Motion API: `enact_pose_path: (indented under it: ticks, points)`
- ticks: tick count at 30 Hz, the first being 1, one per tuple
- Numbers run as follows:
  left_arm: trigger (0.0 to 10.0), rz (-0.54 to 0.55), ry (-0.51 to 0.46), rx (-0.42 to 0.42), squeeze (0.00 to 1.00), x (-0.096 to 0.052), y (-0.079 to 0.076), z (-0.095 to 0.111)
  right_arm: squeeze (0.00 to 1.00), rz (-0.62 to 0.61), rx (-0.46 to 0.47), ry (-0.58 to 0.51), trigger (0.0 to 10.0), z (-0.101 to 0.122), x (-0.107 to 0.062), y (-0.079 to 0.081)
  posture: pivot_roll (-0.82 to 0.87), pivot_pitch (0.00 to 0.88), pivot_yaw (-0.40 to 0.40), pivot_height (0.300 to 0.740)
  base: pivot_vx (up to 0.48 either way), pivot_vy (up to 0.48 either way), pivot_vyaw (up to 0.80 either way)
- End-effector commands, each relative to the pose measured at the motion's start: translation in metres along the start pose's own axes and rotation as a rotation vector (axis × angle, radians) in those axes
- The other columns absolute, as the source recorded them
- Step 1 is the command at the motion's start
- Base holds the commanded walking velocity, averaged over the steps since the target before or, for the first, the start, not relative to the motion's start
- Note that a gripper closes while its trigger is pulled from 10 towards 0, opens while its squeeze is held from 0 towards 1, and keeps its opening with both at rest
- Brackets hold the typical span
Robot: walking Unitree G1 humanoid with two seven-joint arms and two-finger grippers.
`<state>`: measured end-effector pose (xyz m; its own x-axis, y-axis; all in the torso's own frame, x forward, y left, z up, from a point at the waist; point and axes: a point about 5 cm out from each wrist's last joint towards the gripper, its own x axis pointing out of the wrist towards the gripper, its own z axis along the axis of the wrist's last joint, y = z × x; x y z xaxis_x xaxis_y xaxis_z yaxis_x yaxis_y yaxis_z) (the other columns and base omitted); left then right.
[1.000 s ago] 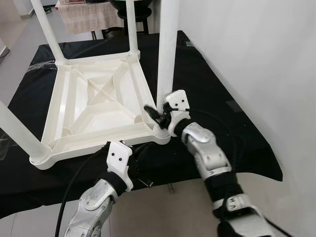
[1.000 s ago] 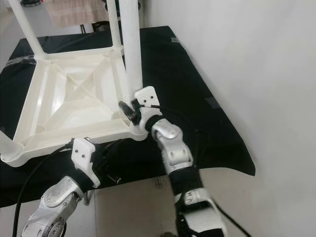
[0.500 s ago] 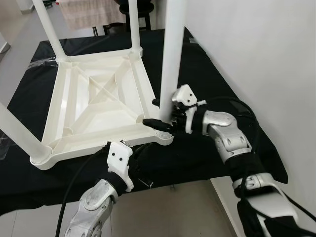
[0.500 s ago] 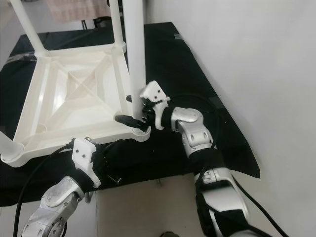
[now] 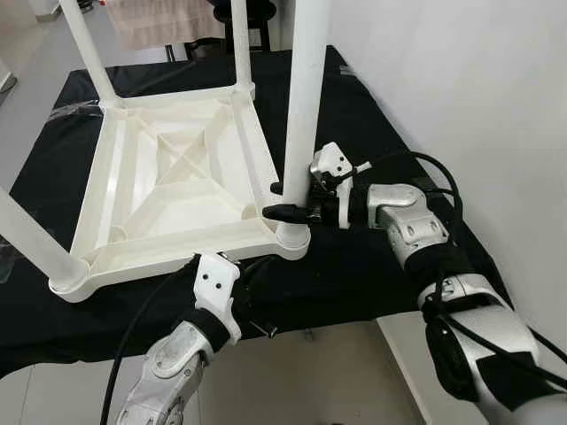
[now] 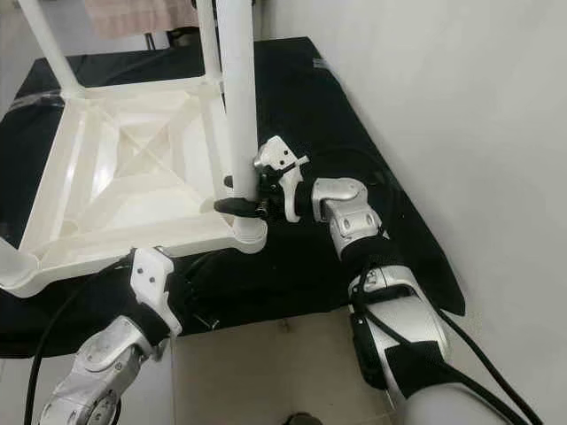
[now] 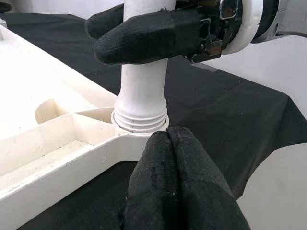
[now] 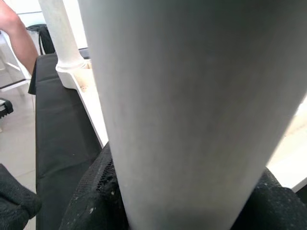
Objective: Building children table
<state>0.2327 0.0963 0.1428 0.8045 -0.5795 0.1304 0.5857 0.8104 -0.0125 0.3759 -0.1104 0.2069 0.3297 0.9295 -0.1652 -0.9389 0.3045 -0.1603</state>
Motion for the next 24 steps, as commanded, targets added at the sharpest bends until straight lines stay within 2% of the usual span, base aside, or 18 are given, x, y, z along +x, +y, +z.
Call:
enact_pose_path:
  ticks: [1,5,6,8,10,11,12,13,14,16,21,22,23,24]
  points:
    - [10.0,-0.001,0.01,0.001,0.0,-0.002,-0.002,0.0,0.0,0.034,0.014,-0.024,0.0,-0.002,0.0,0.003,0.05,0.138,-0.022,0.74,0.0,0.0,0.0]
    - [10.0,0.0,0.011,-0.001,0.0,-0.002,-0.003,-0.001,0.0,-0.039,0.006,-0.003,0.0,-0.012,-0.003,0.003,0.04,0.14,-0.025,0.74,0.0,0.0,0.0]
    - [10.0,0.0,0.012,-0.002,0.0,-0.003,-0.002,-0.002,0.0,-0.088,0.006,0.014,0.0,-0.017,-0.003,0.003,0.03,0.143,-0.026,0.74,0.0,0.0,0.0]
    - [10.0,0.002,0.014,-0.003,0.0,-0.003,-0.001,-0.003,0.0,-0.316,0.051,0.064,0.0,-0.035,0.005,0.012,0.03,0.142,-0.024,0.74,0.0,0.0,0.0]
    - [10.0,0.002,0.014,-0.003,0.0,-0.003,-0.001,-0.003,0.0,-0.316,0.051,0.064,0.0,-0.035,0.005,0.012,0.03,0.142,-0.024,0.74,0.0,0.0,0.0]
    - [10.0,0.002,0.015,-0.003,0.0,-0.003,0.0,-0.004,0.0,-0.534,0.139,0.07,0.0,-0.045,0.01,0.019,0.02,0.147,-0.012,0.74,0.0,0.0,0.0]
    - [10.0,0.002,0.015,-0.003,0.0,-0.003,0.0,-0.004,0.0,-0.534,0.139,0.07,0.0,-0.045,0.01,0.019,0.02,0.147,-0.012,0.74,0.0,0.0,0.0]
    - [10.0,0.003,0.015,-0.003,0.0,-0.003,0.002,-0.004,0.0,-0.661,0.213,0.073,0.0,-0.053,0.012,0.027,0.01,0.149,-0.003,0.74,0.0,0.0,0.0]
    - [10.0,0.001,0.017,-0.004,0.0,-0.002,0.003,-0.004,0.0,-0.658,0.166,0.092,0.0,-0.054,0.026,0.044,-0.01,0.14,0.003,0.74,0.0,0.0,0.0]
    - [10.0,0.0,0.018,-0.006,0.0,-0.001,0.004,-0.006,0.0,-0.608,0.092,0.086,0.0,-0.048,0.042,0.059,0.0,0.136,-0.01,0.74,0.0,0.0,0.0]
    - [10.0,0.015,0.013,0.001,0.0,0.0,0.005,-0.006,0.0,-0.574,0.088,0.069,0.0,-0.039,0.053,0.058,0.01,0.14,-0.023,0.74,0.0,0.0,0.0]
    - [10.0,0.019,0.01,0.003,0.0,0.001,0.005,-0.006,0.0,-0.578,0.087,0.077,6.4,-0.036,0.054,0.058,0.01,0.141,-0.023,0.74,0.0,0.0,0.0]
    - [10.0,0.021,0.008,0.004,0.0,0.001,0.005,-0.005,0.0,-0.584,0.085,0.084,9.7,-0.034,0.054,0.059,0.01,0.141,-0.023,0.74,0.0,0.0,0.0]
    - [10.0,0.021,0.007,0.003,0.0,0.002,0.006,-0.004,0.0,-0.552,0.086,0.078,10.0,-0.032,0.054,0.058,0.01,0.14,-0.024,0.74,0.0,0.0,0.0]
